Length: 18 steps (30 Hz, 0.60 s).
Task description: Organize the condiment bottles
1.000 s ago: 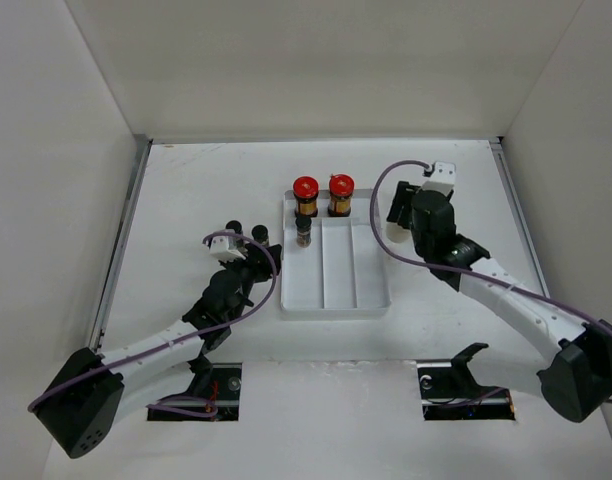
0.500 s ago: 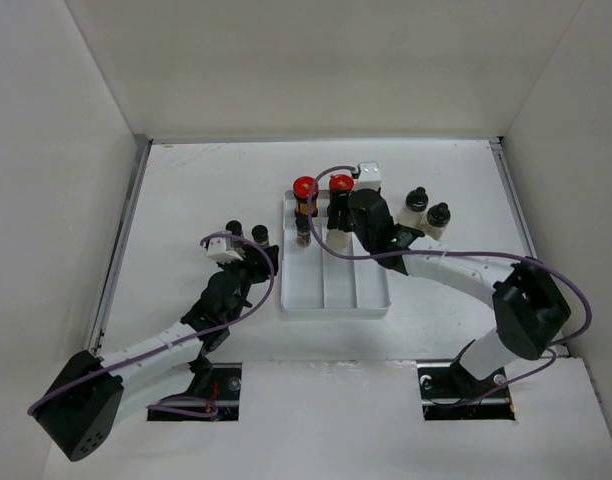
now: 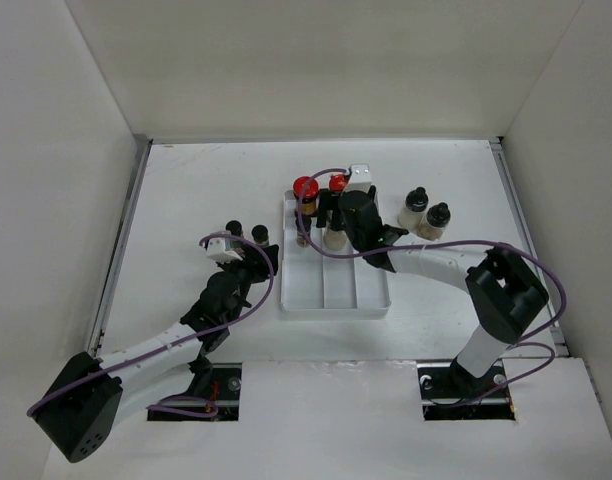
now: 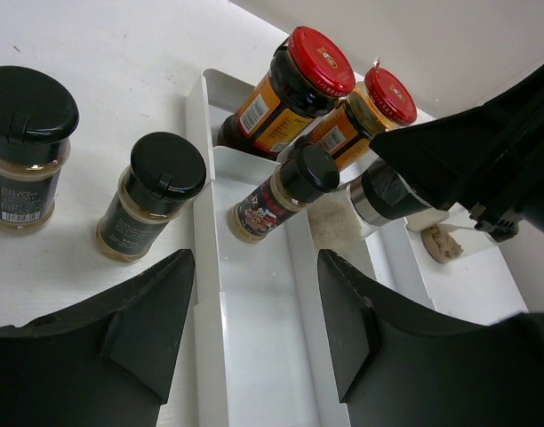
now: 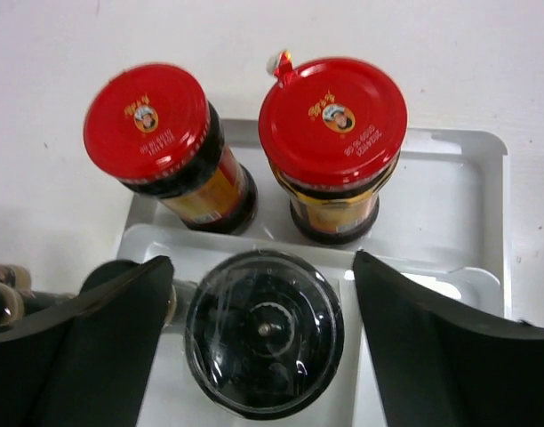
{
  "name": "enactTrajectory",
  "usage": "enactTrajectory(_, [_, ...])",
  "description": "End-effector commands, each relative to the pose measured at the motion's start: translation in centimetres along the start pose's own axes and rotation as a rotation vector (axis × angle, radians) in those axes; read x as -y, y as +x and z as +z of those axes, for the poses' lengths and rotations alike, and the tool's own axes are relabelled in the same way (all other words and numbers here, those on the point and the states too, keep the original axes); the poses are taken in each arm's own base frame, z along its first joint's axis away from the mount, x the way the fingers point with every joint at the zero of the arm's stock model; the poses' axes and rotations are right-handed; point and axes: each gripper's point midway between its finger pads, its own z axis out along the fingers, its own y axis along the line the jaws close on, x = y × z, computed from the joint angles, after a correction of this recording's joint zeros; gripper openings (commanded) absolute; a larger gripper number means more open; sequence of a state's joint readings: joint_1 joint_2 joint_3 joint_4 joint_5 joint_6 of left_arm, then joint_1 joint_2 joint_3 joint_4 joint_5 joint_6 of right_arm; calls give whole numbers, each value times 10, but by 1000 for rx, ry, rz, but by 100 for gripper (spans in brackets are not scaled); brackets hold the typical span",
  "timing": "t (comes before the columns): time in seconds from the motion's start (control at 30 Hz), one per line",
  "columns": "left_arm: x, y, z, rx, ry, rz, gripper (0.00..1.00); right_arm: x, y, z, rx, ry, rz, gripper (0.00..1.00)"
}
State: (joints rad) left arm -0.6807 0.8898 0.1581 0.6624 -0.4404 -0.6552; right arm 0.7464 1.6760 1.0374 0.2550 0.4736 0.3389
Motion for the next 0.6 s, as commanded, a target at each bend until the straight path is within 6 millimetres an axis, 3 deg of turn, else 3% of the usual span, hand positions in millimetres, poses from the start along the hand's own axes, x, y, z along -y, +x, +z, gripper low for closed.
enactTrajectory(0.0, [6, -11, 0, 42, 28, -25, 56, -13, -57, -2, 156, -18, 52, 92])
enactTrajectory(0.1, [6, -10, 1, 40, 26, -24, 56, -8, -69, -19, 178, -20, 55, 99])
enactTrajectory(0.2, [6, -10, 1, 40, 26, -24, 56, 7, -81, -44, 214, -21, 82, 100])
enactTrajectory(0.27, [6, -11, 0, 43, 27, -25, 56, 39, -89, -60, 248, 33, 115, 99])
enactTrajectory(0.33, [6, -11, 0, 43, 29, -29, 56, 77, -92, -74, 275, 113, 152, 91])
enactTrajectory(0.47, [9, -10, 0, 39, 36, -29, 56, 164, -77, -98, 272, 339, 221, 53])
enactTrajectory(0.57, [10, -13, -1, 47, 40, -35, 56, 215, -54, -107, 211, 498, 229, 53])
